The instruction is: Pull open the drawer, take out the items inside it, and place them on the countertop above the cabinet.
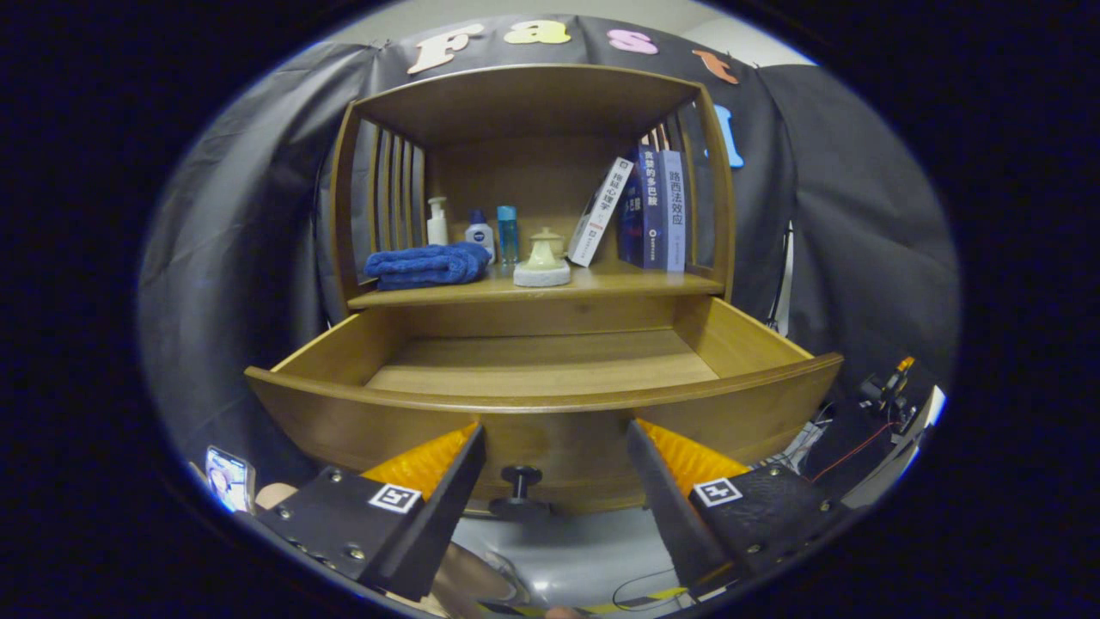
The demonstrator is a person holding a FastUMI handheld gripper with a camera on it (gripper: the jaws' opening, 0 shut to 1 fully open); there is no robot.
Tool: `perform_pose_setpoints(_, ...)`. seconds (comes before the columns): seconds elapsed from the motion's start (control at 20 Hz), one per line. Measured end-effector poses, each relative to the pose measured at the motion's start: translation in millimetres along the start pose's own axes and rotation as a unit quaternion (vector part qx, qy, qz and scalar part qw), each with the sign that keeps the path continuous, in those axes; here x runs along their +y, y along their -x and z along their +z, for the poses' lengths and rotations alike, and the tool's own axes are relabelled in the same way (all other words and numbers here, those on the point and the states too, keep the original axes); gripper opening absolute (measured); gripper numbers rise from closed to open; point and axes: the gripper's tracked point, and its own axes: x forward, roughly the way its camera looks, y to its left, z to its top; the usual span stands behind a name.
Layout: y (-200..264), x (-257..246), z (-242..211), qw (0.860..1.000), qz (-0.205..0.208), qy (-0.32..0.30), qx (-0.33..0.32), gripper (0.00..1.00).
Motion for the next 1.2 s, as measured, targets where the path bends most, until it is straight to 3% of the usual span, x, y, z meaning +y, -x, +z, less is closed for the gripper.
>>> perform_pose_setpoints(0.4, -16, 4, 16, 0.999, 0.008, 0.023, -0.021, 0.99)
perform_pose_setpoints(0.8, -38, 6, 29, 1.000, 0.015, 0.005, -0.026, 0.99)
perform_pose_setpoints(1.2, -60, 8, 34, 0.999, -0.012, -0.011, -0.031, 0.99)
